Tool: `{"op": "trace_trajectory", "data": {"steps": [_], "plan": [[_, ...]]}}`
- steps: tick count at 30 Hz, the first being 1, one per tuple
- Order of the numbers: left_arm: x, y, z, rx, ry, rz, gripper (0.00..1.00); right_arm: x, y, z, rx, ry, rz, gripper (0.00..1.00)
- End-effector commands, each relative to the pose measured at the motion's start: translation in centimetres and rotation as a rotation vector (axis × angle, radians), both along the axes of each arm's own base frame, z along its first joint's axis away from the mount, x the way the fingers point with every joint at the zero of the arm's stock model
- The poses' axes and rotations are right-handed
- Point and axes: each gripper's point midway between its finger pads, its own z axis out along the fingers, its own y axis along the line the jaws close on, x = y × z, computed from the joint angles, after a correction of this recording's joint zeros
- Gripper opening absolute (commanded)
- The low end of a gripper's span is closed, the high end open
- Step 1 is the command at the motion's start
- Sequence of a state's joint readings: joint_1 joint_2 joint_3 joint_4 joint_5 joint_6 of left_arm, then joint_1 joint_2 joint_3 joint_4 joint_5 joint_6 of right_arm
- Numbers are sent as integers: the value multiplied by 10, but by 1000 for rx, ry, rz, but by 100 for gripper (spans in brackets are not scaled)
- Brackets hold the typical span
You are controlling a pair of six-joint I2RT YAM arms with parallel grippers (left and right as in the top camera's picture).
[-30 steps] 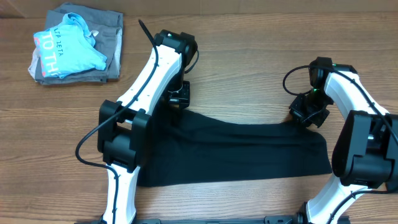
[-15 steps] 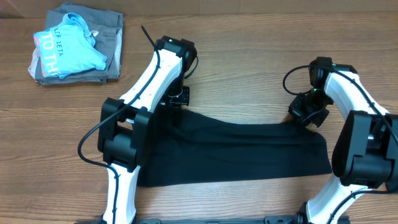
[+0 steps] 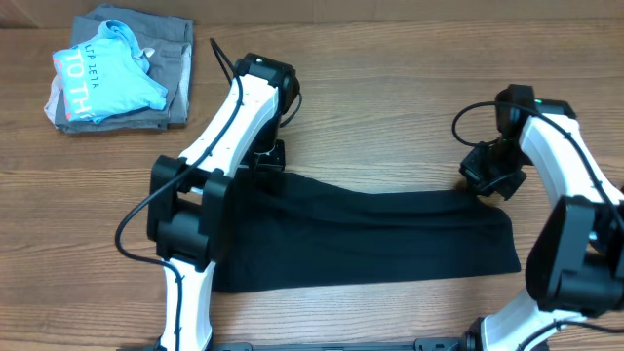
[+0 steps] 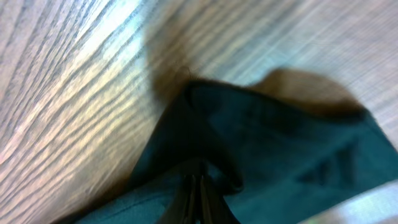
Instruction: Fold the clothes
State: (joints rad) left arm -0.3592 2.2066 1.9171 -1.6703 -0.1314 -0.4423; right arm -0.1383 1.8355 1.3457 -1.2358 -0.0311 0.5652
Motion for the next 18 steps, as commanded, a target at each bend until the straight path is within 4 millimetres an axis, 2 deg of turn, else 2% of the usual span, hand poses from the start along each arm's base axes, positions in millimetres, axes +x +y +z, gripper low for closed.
{"op": "trace_trajectory", "data": {"steps": [1,5,7,12,18], "plan": [[-5,7,26,9,-56,1,8,-8,-13,13,-56,-4,-72,4],[-14,8,21,12,-21,3,9,-16,-14,21,-62,7,-85,4],[-22,10,15,18,16,2,4,-21,-16,27,-75,11,-113,4],[-41,18,6,55,80,10,4,-31,-22,47,-103,-18,-154,4],[-45,26,20,80,28,32,4,-41,-20,68,-107,-58,-157,4]]}}
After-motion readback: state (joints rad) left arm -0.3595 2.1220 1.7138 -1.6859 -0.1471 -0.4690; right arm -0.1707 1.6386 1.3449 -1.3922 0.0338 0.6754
